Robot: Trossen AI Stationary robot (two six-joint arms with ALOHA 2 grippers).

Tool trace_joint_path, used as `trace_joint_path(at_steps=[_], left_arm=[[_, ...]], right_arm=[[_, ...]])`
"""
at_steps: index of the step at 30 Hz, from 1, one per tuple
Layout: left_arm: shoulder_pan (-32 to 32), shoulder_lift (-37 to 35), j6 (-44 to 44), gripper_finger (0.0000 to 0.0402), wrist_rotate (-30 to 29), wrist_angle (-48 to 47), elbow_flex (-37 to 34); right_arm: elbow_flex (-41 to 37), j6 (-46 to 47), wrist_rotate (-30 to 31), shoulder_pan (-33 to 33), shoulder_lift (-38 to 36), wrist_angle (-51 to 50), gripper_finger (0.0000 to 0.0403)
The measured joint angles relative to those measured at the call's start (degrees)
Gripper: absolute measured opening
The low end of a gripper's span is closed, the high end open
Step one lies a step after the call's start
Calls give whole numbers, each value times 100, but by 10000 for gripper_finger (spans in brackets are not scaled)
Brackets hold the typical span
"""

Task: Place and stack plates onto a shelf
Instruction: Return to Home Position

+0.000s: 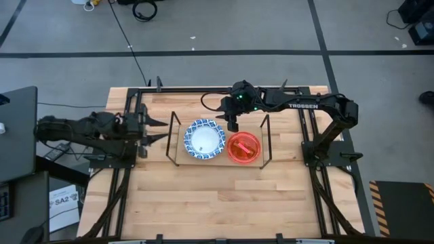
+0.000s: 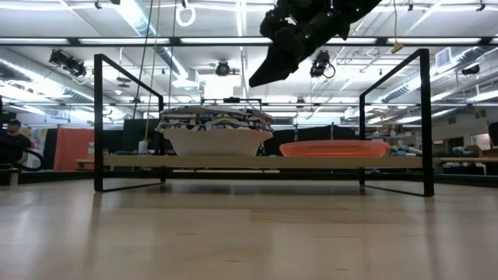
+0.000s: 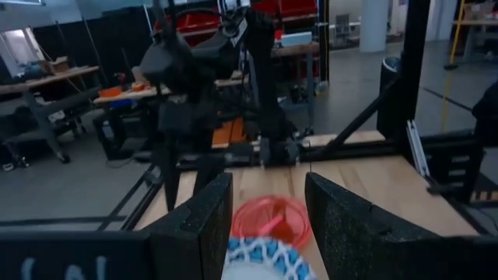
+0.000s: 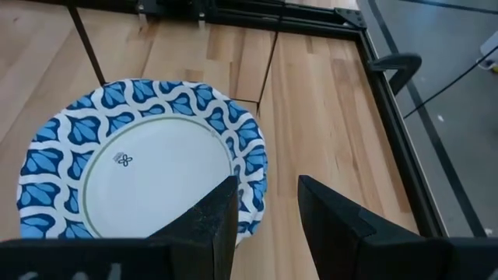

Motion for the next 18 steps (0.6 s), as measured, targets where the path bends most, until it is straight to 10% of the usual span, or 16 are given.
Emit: trace_joint_path(at_steps=[18], left_arm=[[0, -2365, -114, 169, -161, -1399, -954]], right_arm=[[0, 0, 0, 4, -1, 47, 140]])
